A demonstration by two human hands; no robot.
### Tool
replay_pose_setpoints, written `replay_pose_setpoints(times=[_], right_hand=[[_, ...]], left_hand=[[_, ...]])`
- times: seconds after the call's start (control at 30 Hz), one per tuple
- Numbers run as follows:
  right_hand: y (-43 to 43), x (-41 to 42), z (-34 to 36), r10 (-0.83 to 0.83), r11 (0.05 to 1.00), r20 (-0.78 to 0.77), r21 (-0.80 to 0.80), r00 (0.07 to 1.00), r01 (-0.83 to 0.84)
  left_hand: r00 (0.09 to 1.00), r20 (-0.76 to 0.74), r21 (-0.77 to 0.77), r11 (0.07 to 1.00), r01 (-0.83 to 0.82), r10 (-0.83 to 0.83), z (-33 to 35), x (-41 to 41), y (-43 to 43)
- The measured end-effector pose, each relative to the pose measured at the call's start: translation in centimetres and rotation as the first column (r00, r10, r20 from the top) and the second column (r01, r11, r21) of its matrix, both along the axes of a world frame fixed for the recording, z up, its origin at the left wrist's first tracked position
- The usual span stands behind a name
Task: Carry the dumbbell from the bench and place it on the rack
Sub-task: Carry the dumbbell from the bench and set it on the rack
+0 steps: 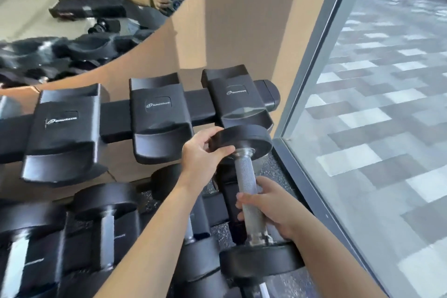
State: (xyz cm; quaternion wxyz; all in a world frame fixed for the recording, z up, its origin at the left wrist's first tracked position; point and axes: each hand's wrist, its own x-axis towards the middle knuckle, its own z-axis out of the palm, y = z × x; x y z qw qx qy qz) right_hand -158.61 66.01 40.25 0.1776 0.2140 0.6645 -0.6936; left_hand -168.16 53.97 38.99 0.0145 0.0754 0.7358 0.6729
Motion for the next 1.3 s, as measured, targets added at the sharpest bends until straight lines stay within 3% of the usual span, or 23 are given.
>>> replay_pose_setpoints(times=[0.4, 0.83, 1.3], right_hand=[[6.5, -10.7, 2.6, 0.059, 0.993, -0.09, 0.107, 0.994, -0.049], [7.3, -21.0, 3.0, 0.012, 0.998, -0.129, 0.061, 0.992, -0.004], [7.6, -26.8, 2.3, -0.019, 0.996, -0.114, 0.082, 0.993, 0.029]], left_hand=[[0.982, -0.186, -0.086, 0.995, -0.044, 0.027, 2.8, -10.5, 5.9], [0.979, -0.194, -0.079, 0.993, -0.085, 0.068, 2.5, -21.3, 7.3], [0.966, -0.249, -0.058, 0.994, -0.093, 0.075, 1.7, -26.9, 7.7]])
